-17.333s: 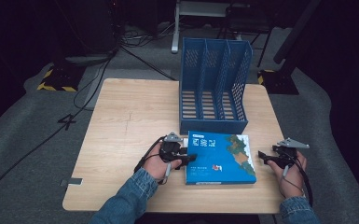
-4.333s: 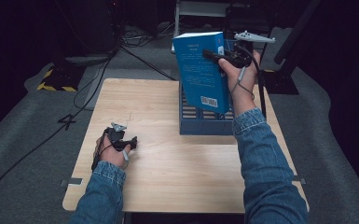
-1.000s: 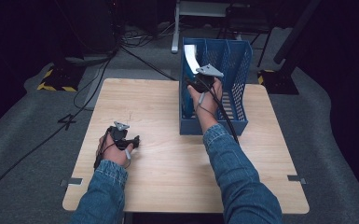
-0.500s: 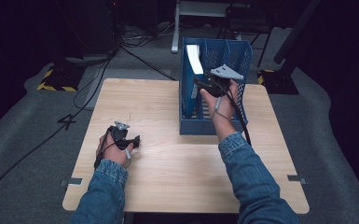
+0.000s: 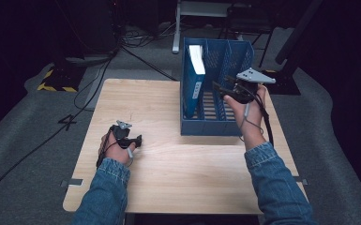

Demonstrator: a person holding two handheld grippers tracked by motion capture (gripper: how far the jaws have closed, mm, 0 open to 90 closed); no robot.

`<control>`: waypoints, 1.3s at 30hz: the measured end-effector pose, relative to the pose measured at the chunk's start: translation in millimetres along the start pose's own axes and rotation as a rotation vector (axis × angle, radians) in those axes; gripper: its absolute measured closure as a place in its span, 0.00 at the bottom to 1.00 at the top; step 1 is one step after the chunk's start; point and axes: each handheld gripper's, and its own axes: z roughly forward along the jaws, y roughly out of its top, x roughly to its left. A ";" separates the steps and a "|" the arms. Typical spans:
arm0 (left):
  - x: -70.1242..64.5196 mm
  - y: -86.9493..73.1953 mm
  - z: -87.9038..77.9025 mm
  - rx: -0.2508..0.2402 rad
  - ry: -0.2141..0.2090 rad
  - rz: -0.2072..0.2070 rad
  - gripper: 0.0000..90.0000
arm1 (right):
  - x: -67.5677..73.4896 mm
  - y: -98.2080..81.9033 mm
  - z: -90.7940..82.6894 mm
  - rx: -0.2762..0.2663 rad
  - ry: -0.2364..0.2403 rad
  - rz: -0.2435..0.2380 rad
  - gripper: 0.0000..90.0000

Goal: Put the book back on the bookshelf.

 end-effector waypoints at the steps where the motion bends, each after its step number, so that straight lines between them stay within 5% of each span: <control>1: 0.0 0.2 0.1 0.001 0.001 0.001 0.26 | -3.2 -3.0 -9.7 0.008 0.002 -0.007 0.48; 14: 4.3 -9.1 -9.3 0.003 -0.010 0.004 0.26 | -28.8 -44.5 -53.8 0.140 -0.017 -0.064 0.46; 29: 8.2 -20.1 -19.8 -0.002 -0.009 0.000 0.26 | -75.6 -160.1 -97.1 0.277 -0.128 0.091 0.44; 33: 8.1 -20.6 -20.3 0.000 -0.007 0.002 0.26 | -84.6 -181.5 -99.0 0.353 -0.149 0.054 0.44; 39: 8.4 -20.5 -20.4 0.001 -0.009 0.006 0.26 | -88.9 -220.6 -97.5 0.427 -0.149 0.099 0.45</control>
